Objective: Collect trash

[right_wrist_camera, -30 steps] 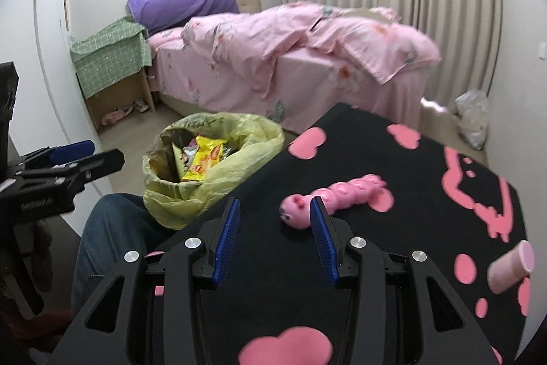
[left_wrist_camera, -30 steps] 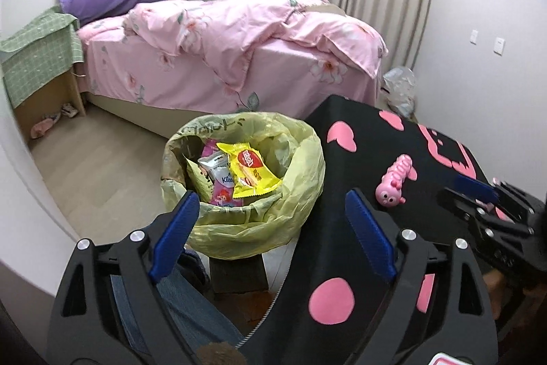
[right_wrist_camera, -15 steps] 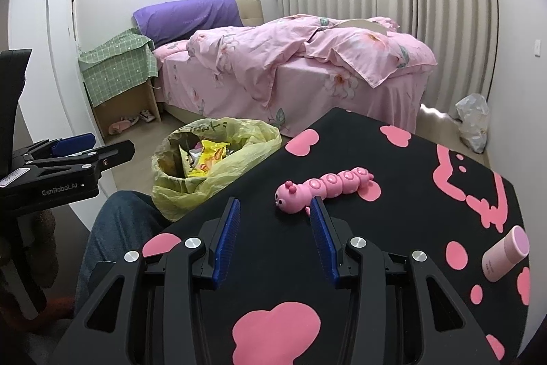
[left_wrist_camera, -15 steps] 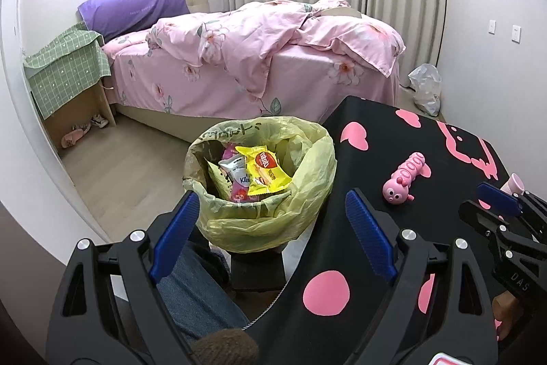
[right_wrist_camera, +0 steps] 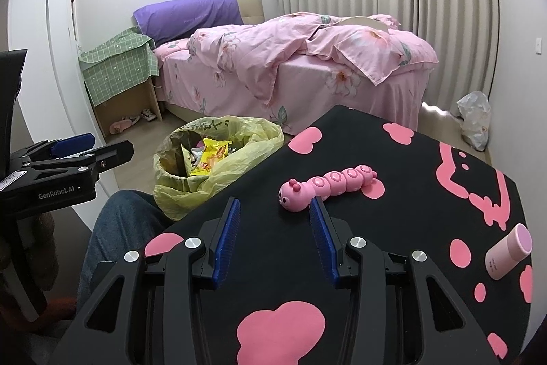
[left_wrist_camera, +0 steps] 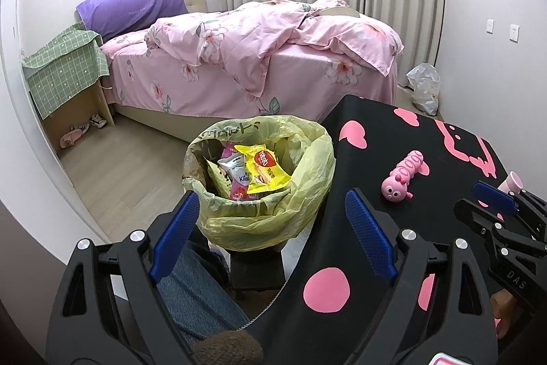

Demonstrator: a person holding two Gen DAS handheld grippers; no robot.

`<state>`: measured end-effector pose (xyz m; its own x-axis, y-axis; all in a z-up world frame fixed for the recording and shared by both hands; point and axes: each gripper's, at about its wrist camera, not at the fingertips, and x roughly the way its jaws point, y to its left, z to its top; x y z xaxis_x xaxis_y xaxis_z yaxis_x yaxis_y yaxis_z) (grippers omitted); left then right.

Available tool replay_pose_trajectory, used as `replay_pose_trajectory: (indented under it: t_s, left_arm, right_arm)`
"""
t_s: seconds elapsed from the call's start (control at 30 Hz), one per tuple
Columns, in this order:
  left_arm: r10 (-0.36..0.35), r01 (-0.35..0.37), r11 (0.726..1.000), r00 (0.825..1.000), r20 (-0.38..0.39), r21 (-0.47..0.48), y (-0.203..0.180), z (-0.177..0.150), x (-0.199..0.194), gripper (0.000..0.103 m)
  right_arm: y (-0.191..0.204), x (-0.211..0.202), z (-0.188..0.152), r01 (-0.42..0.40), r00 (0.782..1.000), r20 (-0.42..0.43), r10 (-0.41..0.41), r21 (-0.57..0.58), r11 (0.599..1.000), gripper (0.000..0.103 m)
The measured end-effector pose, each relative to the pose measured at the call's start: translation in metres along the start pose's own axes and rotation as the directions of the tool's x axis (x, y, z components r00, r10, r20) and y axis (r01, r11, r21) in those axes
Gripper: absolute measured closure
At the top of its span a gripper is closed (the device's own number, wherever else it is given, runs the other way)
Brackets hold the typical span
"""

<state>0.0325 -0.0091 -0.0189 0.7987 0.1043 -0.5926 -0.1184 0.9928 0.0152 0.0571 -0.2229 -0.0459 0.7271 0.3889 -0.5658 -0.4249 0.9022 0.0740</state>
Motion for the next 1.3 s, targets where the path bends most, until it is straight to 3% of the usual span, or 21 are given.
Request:
replay_pose_trajectory:
  t_s: [1.3]
  left_arm:
    - [-0.019, 0.019, 1.0, 1.0, 0.003, 0.002, 0.0054, -0.0009, 0.0026, 0.02]
  right_arm:
    - [0.0061, 0.0013, 0.004, 0.008, 1.0, 0.01, -0.008, 0.006, 1.0, 0.062]
